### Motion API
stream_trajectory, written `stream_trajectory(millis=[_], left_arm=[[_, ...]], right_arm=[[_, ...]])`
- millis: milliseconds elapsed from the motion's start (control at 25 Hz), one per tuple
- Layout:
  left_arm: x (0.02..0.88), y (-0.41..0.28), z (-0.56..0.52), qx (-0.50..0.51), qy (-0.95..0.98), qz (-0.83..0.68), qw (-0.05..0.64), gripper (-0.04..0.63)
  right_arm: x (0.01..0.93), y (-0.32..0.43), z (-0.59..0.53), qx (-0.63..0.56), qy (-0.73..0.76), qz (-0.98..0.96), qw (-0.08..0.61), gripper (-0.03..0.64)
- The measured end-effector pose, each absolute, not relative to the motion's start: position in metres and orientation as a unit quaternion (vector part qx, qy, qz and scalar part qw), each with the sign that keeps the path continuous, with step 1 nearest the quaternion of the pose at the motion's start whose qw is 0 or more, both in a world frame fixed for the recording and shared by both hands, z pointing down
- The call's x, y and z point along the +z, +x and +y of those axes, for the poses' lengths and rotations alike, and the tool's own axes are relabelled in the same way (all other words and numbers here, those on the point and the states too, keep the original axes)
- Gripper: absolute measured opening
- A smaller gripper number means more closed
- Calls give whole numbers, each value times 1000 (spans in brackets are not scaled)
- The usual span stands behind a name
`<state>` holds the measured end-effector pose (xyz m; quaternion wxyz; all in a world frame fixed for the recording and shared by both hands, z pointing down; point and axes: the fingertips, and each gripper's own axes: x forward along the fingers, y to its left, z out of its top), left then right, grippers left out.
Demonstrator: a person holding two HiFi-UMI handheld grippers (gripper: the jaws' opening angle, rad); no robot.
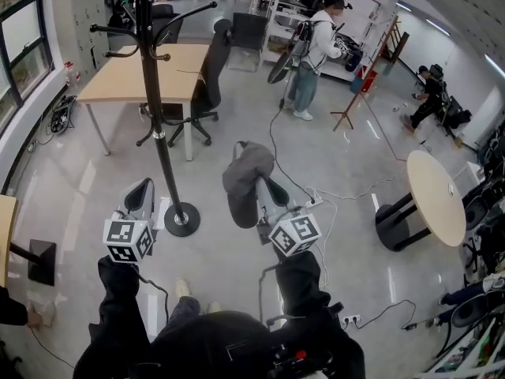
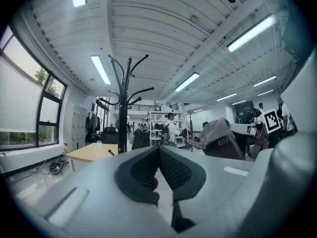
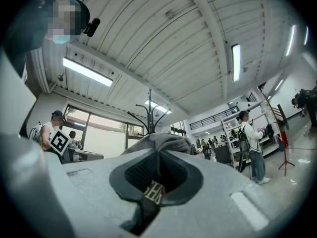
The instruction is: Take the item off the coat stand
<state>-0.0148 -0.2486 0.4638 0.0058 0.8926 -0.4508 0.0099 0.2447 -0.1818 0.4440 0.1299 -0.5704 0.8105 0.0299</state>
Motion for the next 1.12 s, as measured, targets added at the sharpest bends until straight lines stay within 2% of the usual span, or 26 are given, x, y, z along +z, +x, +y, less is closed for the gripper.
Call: stream_trajectory(millis=[1120], left_arm=[[453,-26,-239,0,887,-461,-1,2]], right_arm=[[439,227,-177,32,-555,822,123,17]])
